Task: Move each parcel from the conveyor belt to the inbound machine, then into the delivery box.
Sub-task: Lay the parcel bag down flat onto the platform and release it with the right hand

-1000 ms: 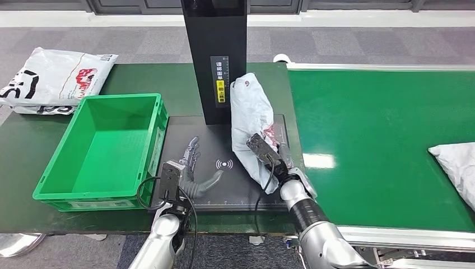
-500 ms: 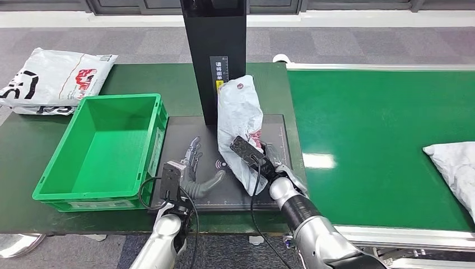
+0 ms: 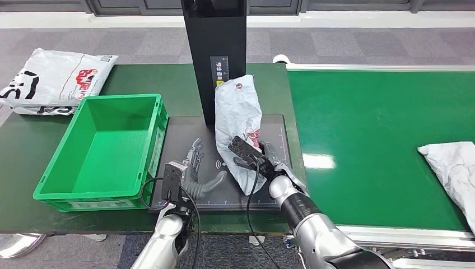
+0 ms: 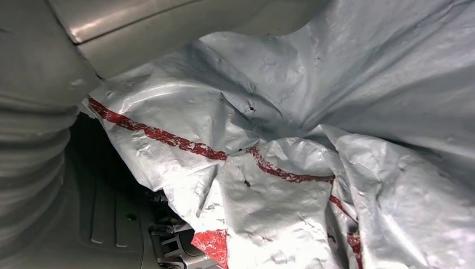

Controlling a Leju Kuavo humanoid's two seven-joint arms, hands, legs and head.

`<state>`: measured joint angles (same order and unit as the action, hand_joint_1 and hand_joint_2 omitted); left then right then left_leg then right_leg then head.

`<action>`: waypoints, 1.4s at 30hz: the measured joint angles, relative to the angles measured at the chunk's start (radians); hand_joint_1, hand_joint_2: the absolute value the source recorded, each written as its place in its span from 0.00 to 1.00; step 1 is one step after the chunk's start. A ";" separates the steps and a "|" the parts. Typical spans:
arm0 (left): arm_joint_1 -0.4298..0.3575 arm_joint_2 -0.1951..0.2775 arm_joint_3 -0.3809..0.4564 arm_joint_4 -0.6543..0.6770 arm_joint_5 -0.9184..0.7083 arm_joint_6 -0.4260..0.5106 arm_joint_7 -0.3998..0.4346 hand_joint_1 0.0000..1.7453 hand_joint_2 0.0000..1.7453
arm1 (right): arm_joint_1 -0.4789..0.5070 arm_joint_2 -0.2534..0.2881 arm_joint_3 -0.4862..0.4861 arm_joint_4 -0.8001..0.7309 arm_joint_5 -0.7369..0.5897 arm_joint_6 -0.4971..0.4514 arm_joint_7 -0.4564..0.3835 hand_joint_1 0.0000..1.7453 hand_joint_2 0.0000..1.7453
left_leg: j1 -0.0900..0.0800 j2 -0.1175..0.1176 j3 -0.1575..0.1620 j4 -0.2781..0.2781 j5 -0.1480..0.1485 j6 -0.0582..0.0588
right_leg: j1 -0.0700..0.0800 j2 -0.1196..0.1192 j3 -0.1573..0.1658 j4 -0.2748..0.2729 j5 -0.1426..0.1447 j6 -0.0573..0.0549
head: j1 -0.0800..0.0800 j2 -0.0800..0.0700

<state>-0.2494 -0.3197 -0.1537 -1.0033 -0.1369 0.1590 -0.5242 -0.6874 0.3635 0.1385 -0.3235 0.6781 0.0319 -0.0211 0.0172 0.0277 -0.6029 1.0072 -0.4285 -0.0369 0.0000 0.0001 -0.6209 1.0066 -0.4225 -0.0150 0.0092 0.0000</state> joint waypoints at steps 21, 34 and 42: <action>0.006 0.001 0.000 -0.030 -0.090 0.018 0.018 0.00 1.00 | 0.042 -0.069 0.002 -0.118 0.035 -0.025 -0.307 0.00 1.00 | 0.000 -0.004 -0.003 0.000 0.001 0.000 | 0.000 -0.003 -0.001 0.000 0.000 0.000 | 0.000 0.000; 0.047 0.007 0.048 -0.119 -0.131 0.037 0.045 0.00 1.00 | 0.420 -0.108 0.002 -0.839 0.050 -0.149 -0.304 0.00 1.00 | 0.000 -0.015 -0.007 0.000 -0.002 0.000 | 0.000 -0.014 0.000 0.000 -0.007 0.000 | 0.000 0.000; 0.061 0.010 0.065 -0.159 -0.135 0.036 0.048 0.00 1.00 | 0.565 -0.116 0.002 -1.149 0.052 -0.157 -0.311 0.00 1.00 | 0.000 -0.015 -0.007 0.000 -0.004 0.000 | 0.000 -0.014 0.000 0.000 -0.009 0.000 | 0.000 0.000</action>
<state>-0.1888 -0.3101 -0.0891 -1.1618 -0.2721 0.1950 -0.4760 -0.1223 0.2471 0.1400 -1.4721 0.7301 -0.1256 -0.3318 0.0172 0.0129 -0.6098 1.0072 -0.4326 -0.0369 -0.0001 -0.0137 -0.6210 1.0067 -0.4310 -0.0147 0.0092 0.0000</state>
